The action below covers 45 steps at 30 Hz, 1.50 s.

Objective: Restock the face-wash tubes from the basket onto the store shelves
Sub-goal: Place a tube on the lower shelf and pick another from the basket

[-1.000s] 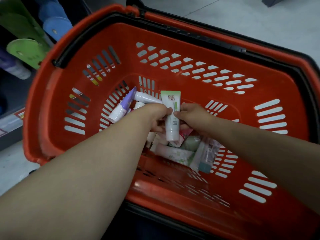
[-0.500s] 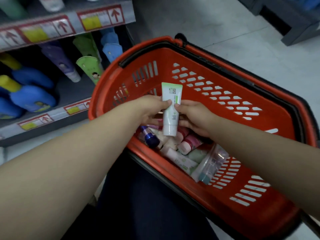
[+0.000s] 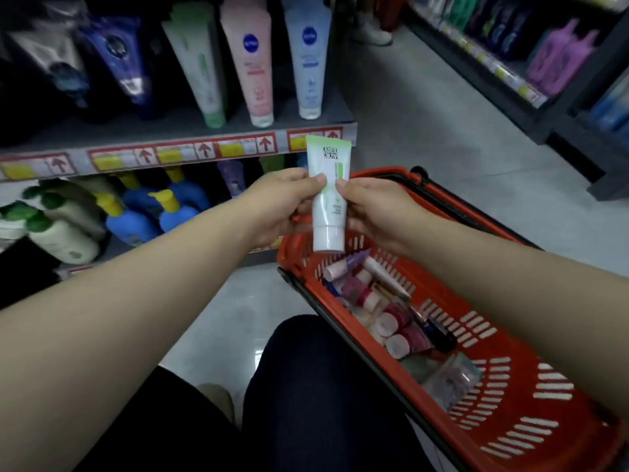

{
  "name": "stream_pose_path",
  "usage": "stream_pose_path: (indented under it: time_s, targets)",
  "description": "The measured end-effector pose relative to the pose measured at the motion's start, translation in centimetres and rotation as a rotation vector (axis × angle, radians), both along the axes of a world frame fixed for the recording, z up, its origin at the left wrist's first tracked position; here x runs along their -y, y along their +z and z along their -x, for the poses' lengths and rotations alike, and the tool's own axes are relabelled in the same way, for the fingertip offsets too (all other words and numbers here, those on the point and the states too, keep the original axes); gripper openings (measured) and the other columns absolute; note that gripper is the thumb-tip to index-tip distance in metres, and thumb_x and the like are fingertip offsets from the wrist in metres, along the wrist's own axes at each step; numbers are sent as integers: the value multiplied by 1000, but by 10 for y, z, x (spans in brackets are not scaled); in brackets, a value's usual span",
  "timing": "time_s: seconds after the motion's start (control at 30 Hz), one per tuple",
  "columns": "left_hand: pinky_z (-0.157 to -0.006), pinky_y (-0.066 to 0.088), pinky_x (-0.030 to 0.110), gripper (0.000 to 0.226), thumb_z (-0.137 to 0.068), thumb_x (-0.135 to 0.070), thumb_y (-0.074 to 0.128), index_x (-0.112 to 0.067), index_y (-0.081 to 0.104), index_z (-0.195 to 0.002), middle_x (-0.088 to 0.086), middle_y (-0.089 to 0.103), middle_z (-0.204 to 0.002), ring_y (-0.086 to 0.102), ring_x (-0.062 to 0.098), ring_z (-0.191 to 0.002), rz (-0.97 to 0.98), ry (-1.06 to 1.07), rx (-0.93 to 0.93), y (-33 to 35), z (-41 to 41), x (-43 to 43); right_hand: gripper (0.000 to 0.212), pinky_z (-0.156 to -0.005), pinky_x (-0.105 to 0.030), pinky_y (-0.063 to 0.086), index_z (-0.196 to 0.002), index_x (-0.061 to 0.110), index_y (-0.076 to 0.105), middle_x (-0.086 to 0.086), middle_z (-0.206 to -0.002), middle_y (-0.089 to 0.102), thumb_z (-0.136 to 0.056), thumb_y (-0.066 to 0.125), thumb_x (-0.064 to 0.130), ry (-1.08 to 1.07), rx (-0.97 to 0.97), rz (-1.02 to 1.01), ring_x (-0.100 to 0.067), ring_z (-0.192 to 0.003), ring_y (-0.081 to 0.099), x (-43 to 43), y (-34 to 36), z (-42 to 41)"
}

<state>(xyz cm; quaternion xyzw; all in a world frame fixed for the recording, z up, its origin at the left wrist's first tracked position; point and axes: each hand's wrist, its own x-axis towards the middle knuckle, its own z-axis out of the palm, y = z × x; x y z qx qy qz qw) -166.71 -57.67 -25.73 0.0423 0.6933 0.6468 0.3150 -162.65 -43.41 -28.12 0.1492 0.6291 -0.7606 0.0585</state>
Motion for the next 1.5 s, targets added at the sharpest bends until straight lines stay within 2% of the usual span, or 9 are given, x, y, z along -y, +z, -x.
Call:
stream_pose_path:
  time_s: [0.1,0.27,0.43,0.6,0.83,1.07,1.27,1.37,1.5]
  targets:
    - [-75,48,31,14,-96,-26,51,-24,64,-99,-4,69,-87,61,11,-75,-34,29,-79,33,7,20,13,-62,-24,57,-95,5,64,-7,-86,70,-95,53,12,7,-84,31,-12,-73,70,20,38,11]
    - [-63,54,25,15,-95,-26,54,-23,65,-105,-6,70,-78,66,6,-63,-101,95,-177,87,16,44,13,-66,-26,58,-93,8,64,-5,-85,70,-95,54,15,44,-196,-10,-13,-75,68,44,95,27]
    - [-74,56,34,17,-95,-24,54,-17,64,-107,0,70,-88,67,12,-71,-165,158,-256,136,30,59,14,-70,-29,58,-91,7,65,-7,-90,69,-95,55,16,83,-310,-38,-16,-79,68,60,147,47]
    - [-59,54,25,15,-93,-28,57,-15,63,-96,-5,71,-76,66,4,-58,-165,219,-375,175,52,66,15,-63,-23,55,-91,7,64,-7,-89,70,-95,55,17,80,-416,-90,-14,-76,68,66,190,71]
    - [-67,58,30,17,-92,-19,60,-15,58,-109,3,72,-101,72,14,-81,-233,292,-515,216,84,76,19,-79,-33,59,-103,5,66,-15,-104,71,-95,55,18,44,-560,-264,-25,-92,69,75,236,110]
    - [-76,59,40,37,-90,-10,61,-18,59,-125,2,69,-113,71,20,-95,-133,242,-736,252,146,92,20,-85,-35,57,-111,13,64,-8,-109,70,-97,51,17,-16,-622,-383,-22,-99,68,93,274,167]
    - [-84,57,39,33,-90,-9,61,-11,57,-123,3,67,-107,66,18,-100,-97,271,-789,263,200,86,16,-77,-31,56,-110,22,58,3,-101,66,-97,51,29,-25,-505,-685,-15,-94,63,97,293,206]
    - [-90,55,39,31,-88,-9,63,-15,59,-118,1,67,-109,64,17,-102,-88,288,-829,258,230,80,17,-72,-28,55,-107,18,56,0,-96,64,-96,54,30,-26,-442,-698,-15,-89,62,97,290,229]
    - [-92,53,43,33,-89,-13,61,-21,62,-120,1,68,-114,65,20,-104,-121,258,-812,253,262,71,20,-83,-41,56,-109,11,60,-9,-106,66,-95,54,24,-172,-468,-726,-26,-97,64,96,281,266]
